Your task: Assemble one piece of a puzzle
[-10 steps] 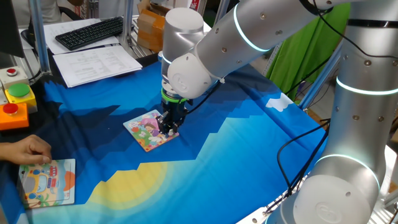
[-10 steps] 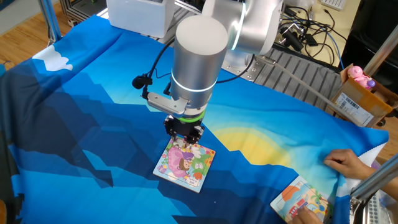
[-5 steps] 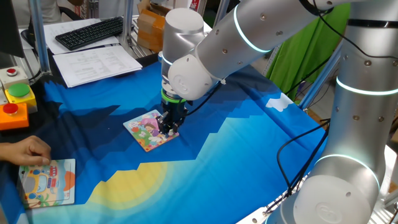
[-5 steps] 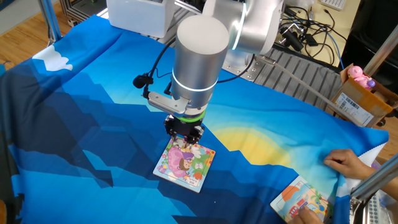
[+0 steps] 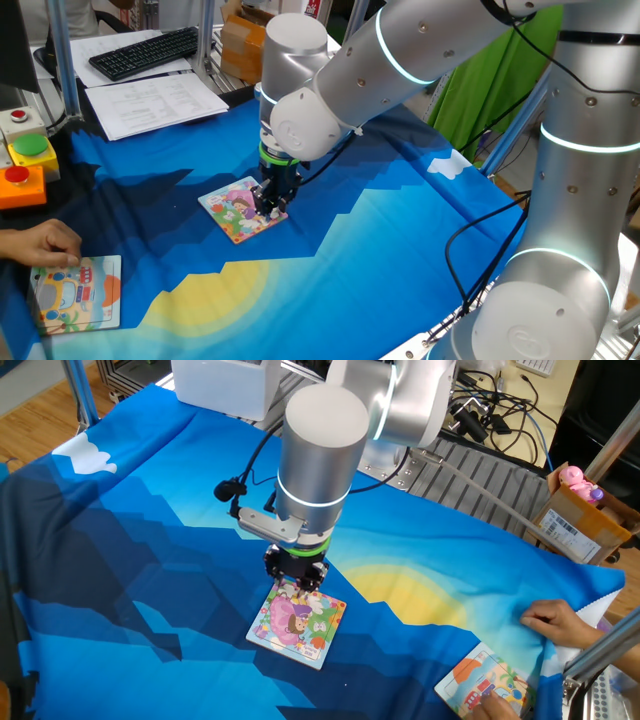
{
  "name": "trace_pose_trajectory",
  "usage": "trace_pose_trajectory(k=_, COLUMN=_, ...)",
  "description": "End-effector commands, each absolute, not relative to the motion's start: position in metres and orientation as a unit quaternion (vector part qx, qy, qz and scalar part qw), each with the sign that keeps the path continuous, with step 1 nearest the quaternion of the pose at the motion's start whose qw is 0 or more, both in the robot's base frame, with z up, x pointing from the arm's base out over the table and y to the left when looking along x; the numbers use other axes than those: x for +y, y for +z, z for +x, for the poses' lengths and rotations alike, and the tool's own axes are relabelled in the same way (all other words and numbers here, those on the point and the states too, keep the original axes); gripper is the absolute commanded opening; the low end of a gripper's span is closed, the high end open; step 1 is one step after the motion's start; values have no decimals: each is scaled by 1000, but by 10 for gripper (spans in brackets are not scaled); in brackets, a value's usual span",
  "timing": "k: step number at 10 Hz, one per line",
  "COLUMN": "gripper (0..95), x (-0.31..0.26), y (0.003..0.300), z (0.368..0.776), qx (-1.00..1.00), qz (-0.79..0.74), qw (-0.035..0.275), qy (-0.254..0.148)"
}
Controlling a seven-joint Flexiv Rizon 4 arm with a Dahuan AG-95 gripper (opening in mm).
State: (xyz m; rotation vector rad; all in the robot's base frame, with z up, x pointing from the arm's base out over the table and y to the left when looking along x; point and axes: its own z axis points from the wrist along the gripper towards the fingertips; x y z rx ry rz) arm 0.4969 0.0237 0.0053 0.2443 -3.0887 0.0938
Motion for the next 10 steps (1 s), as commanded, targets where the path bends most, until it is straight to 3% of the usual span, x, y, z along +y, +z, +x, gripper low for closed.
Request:
trace_pose_trajectory(k=1, gripper=380, x=24, y=6, z=497, qx=-996, qz=80, qw=22, qy=29)
trace_pose_trajectory(k=8, gripper=380, x=23, y=14, z=495, qx=-996, qz=79, qw=35, qy=25)
trace_pose_trajectory(k=10, gripper=0, x=22, y=18, z=496, qx=-996, qz=81, qw=35, qy=25)
